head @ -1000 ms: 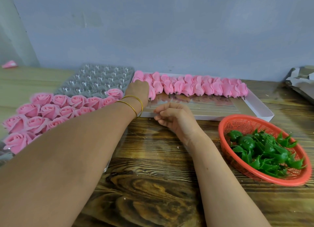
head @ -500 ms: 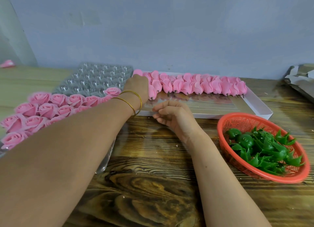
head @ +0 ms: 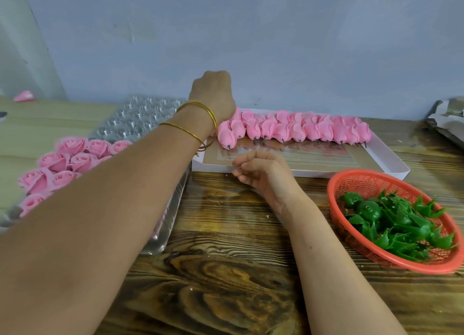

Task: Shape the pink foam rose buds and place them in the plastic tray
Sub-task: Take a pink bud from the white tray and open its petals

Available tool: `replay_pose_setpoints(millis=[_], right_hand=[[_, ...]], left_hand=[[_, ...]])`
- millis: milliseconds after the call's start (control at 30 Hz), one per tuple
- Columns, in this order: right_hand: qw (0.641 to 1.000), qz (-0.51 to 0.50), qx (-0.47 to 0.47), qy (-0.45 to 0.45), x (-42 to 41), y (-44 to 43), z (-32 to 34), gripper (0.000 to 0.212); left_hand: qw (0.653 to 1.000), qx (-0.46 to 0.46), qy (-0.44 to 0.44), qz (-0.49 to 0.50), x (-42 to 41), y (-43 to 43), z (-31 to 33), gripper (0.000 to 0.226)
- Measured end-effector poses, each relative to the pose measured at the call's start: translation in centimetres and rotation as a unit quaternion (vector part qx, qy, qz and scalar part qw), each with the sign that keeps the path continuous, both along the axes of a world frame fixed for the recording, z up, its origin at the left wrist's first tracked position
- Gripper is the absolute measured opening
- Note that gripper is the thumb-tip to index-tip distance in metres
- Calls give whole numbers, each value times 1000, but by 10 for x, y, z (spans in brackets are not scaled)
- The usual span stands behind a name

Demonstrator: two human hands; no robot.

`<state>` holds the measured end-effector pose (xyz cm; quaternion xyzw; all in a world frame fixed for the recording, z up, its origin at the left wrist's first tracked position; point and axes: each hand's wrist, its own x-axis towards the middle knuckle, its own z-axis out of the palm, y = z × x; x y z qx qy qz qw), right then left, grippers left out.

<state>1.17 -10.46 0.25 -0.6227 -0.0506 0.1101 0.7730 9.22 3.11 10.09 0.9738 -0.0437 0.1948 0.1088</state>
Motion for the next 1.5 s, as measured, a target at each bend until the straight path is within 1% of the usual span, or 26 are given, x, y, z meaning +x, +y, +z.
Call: replay_pose_setpoints(millis=[167, 300, 400, 467, 533, 700, 833, 900, 1033, 1167, 1267, 1500], right_hand=[[998, -45, 42, -17, 2, -2, 2, 22], [988, -99, 109, -40, 5, -4, 5, 16], [979, -123, 157, -45, 6, -7, 6, 9], [975, -128, 179, -40, 6, -8, 6, 10], [974, -129, 181, -35, 7, -8, 6, 13], [984, -113, 133, -39, 6, -8, 4, 25], [989, -112, 84, -44, 4, -7, 4, 13], [990, -119, 67, -41, 3, -7, 4, 13], [988, -139, 47, -48, 3, -7, 3, 16], [986, -152, 29, -55, 5, -6, -1, 18], [984, -165, 11, -66, 6, -6, -4, 19], [981, -173, -19, -88, 7, -7, -5, 31]], left_hand=[[990, -129, -50, -40, -24, -28, 13, 11], [966, -240, -77, -50, -47, -44, -1, 8], [946, -311, -73, -57, -63, -47, -20, 11], [932, -355, -60, -45, -70, -47, -34, 14], [920, -385, -60, -40, -76, -46, -48, 17], [907, -408, -95, -35, -85, -41, -74, 16], [903, -413, -106, -45, -88, -39, -85, 19], [904, -408, -114, -59, -88, -38, -88, 21], [899, -410, -129, -84, -89, -38, -96, 18], [879, -451, -115, -103, -87, -37, -106, 15], [863, -479, -103, -125, -87, -37, -111, 19], [864, -471, -102, -148, -86, -35, -117, 26]])
